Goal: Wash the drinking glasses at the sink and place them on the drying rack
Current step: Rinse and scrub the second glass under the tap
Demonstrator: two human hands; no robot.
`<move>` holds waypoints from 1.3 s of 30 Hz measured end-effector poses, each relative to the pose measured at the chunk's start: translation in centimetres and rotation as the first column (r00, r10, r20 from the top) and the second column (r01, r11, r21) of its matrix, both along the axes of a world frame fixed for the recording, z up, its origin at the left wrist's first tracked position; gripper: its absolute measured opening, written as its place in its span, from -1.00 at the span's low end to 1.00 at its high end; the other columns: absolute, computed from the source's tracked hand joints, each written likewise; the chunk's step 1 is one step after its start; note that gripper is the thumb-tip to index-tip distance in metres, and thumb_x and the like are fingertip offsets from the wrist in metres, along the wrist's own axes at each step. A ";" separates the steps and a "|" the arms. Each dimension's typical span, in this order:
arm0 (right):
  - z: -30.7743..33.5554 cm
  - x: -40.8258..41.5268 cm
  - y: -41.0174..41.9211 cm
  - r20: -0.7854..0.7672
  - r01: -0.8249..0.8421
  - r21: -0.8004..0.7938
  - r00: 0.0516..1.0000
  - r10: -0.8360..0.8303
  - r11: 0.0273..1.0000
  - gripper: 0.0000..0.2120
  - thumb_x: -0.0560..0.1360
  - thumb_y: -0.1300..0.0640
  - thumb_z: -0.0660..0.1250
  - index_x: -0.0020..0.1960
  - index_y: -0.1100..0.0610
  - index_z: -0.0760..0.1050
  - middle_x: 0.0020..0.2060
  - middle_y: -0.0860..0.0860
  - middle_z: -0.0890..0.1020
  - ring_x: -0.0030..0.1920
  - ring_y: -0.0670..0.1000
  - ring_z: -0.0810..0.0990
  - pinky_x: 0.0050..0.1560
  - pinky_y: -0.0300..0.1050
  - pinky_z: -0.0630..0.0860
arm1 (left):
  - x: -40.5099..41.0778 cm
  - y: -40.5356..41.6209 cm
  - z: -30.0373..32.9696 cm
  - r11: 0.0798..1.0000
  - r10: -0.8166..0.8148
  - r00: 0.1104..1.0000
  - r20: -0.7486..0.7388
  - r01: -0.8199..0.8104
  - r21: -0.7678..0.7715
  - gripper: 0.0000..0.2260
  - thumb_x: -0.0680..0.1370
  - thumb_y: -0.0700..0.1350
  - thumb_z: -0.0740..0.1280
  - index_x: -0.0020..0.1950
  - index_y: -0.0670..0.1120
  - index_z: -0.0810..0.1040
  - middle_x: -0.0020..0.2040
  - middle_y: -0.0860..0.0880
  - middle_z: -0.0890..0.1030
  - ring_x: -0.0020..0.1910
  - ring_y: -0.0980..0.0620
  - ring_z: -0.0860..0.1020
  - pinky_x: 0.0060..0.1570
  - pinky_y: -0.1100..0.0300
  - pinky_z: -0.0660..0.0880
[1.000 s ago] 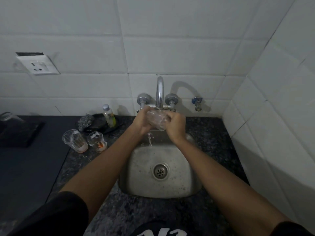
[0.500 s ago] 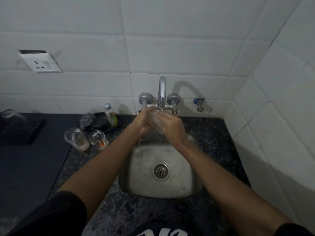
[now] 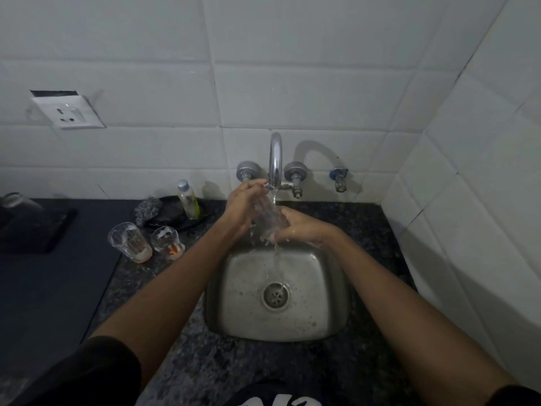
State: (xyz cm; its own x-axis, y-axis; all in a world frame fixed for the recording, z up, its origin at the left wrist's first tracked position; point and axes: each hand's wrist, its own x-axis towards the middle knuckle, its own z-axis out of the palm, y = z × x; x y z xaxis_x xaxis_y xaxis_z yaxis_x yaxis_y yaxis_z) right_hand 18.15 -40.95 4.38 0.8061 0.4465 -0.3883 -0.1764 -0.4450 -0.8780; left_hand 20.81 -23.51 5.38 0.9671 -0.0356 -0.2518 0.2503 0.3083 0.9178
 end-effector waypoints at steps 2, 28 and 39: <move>0.2 -0.1 0.0 -0.021 0.030 0.041 0.999 -0.029 0.999 -0.23 0.39 -0.10 0.63 0.50 0.05 0.40 0.33 -0.01 0.61 0.32 0.00 0.61 0.37 0.03 0.53 | -0.3 0.2 0.0 0.999 -0.020 1.000 0.015 0.021 -0.031 -0.75 0.53 -0.22 0.40 0.21 -0.15 0.66 0.13 -0.14 0.62 0.16 -0.12 0.57 0.20 -0.07 0.56; 1.2 -1.1 -1.0 0.204 0.311 0.049 0.927 -0.314 0.949 -0.46 0.40 -0.12 0.62 0.28 0.08 0.62 0.08 -0.01 0.74 0.10 0.05 0.73 0.16 -0.03 0.67 | -0.6 3.6 -1.7 0.331 -0.808 0.388 0.443 -0.323 0.887 -0.44 0.54 -0.17 0.45 0.46 -0.35 0.39 0.39 -0.32 0.48 0.40 -0.24 0.44 0.45 -0.07 0.40; 1.8 -2.3 -0.2 0.125 0.372 0.100 0.915 -0.383 0.923 -0.48 0.38 -0.06 0.65 0.24 0.12 0.60 -0.04 -0.04 0.73 -0.08 -0.04 0.69 -0.08 -0.15 0.64 | -0.9 2.8 -2.3 0.338 -0.801 0.434 0.413 -0.241 0.910 -0.44 0.55 -0.06 0.36 0.47 -0.31 0.38 0.38 -0.28 0.49 0.37 -0.24 0.46 0.39 -0.07 0.43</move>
